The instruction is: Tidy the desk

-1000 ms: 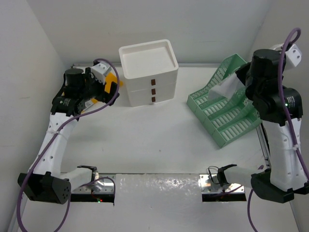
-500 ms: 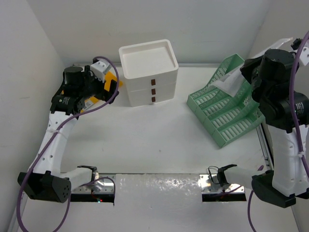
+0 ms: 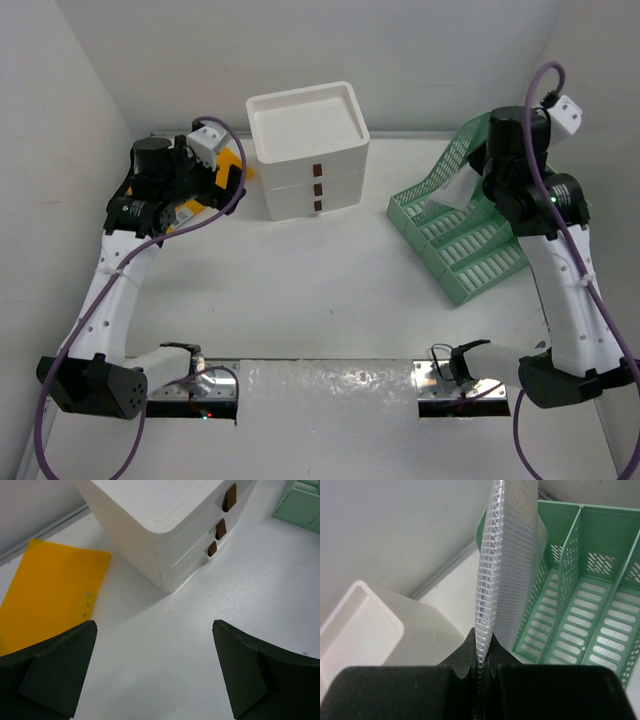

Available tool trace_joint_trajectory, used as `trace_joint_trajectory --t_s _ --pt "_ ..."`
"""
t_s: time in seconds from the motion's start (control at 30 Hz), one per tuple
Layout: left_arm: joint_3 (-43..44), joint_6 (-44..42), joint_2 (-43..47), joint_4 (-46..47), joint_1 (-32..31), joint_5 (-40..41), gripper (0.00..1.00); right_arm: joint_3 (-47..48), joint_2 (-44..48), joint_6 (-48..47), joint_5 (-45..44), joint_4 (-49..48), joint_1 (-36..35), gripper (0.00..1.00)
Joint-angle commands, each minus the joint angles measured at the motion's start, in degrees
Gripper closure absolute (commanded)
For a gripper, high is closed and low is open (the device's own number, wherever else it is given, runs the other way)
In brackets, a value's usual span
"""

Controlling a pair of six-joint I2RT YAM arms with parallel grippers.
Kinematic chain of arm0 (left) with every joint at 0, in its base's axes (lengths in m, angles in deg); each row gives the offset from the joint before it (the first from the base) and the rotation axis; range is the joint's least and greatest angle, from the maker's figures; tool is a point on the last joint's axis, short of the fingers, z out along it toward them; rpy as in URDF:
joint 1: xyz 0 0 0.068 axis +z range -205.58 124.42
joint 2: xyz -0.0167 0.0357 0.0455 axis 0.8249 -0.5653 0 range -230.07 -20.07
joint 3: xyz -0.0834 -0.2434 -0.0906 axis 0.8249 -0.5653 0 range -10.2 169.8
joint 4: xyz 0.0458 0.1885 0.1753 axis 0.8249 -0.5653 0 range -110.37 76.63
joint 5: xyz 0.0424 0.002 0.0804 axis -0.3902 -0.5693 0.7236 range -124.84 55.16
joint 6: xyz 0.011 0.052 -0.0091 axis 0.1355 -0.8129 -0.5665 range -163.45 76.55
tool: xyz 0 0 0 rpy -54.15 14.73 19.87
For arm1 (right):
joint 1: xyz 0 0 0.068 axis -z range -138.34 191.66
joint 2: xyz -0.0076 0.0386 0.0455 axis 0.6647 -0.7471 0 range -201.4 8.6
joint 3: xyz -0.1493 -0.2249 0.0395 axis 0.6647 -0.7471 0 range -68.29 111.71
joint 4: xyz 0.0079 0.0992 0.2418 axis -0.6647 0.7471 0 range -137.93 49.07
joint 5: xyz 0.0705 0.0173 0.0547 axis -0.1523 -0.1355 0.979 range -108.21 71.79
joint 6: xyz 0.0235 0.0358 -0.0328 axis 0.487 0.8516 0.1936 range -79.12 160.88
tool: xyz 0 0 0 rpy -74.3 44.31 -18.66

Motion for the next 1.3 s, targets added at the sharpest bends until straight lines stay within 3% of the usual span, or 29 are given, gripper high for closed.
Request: trace_joint_trajectory --t_s 0.0,0.17,0.4,0.57,0.8,1.23,1.27 --pt "1.53 -0.16 0.61 1.31 -0.17 0.77 0.00 -1.31 -0.21 -2.28 -2.54 -7.23 -0.01 1.00" --pt "0.83 -0.69 1.05 1.30 -0.17 1.48 0.00 -3.16 -0.12 -4.40 -7.11 -7.41 0.08 1.00" --pt "0.74 -0.60 1.23 1.66 -0.17 1.39 0.00 -4.21 -1.87 -1.16 -6.15 -4.34 0.95 1.00" --pt "0.57 -0.95 1.49 1.31 -0.17 1.04 0.00 -5.09 -3.46 2.80 -4.40 -1.79 2.71 1.00" --pt "0.48 -1.39 1.58 0.95 -0.17 1.13 0.00 -6.23 -7.32 9.57 3.68 2.17 10.53 1.00" --pt "-0.05 -3.41 1.31 -0.54 -0.17 1.03 0.00 -3.77 -15.94 7.82 6.86 1.74 13.70 1.00" --pt "-0.14 -4.02 1.31 -0.80 -0.17 1.04 0.00 -4.03 -15.85 6.08 7.03 0.43 13.70 0.84"
